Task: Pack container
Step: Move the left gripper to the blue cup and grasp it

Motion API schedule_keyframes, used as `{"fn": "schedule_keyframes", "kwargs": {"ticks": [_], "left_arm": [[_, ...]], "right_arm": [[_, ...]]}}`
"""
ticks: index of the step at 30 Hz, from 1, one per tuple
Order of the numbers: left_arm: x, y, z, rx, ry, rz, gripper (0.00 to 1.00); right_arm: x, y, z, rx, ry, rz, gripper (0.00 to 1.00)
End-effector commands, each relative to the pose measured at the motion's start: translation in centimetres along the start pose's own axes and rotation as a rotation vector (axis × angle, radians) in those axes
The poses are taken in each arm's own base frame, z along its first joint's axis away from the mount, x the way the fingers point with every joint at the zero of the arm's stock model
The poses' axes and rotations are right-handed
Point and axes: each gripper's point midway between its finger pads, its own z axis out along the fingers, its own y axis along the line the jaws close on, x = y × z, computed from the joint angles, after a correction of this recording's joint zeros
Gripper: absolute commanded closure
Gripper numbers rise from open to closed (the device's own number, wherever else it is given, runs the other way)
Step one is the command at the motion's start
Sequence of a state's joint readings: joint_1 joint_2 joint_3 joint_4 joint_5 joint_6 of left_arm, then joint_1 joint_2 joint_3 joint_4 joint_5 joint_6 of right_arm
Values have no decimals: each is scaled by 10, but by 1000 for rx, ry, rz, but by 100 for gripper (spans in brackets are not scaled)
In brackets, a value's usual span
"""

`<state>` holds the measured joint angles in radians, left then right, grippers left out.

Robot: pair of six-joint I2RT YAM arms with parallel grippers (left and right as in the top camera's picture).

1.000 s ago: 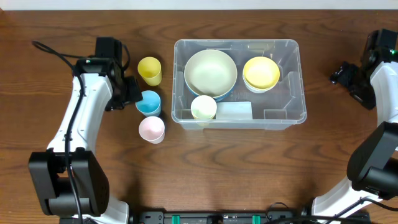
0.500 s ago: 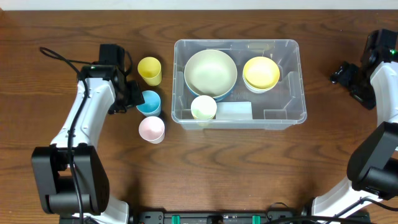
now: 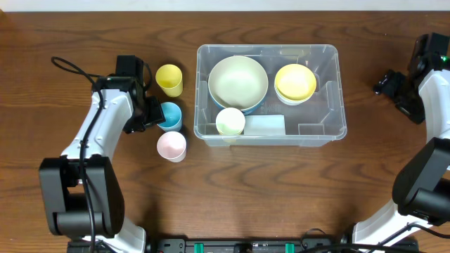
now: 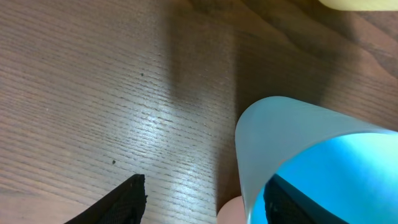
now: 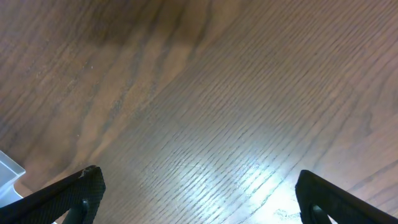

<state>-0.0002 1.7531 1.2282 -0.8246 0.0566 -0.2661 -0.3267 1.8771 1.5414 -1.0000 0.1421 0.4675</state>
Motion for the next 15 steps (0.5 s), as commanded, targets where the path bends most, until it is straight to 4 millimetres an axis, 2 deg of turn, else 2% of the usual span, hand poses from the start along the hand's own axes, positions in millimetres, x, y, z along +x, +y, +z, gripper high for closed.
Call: {"fn": "schedule_keyframes", "kwargs": {"ticks": [1,7,12,13,15], "left_arm": [[3,1,9,-3,29,-13,47],[-1,-2,10,10,15,-14,67],[-3,-7,10,37,10,-14,91],[-4,-8,10,43,8,-13,94],[-4,-10,10,57,7,-13,94]], "right_arm": [[2,-1,4,8,8,17,1],[2,-1,4,8,8,17,1],[2,-1,4,8,8,17,1],[2,-1,4,8,8,17,1],[2,-1,4,8,8,17,1]]}}
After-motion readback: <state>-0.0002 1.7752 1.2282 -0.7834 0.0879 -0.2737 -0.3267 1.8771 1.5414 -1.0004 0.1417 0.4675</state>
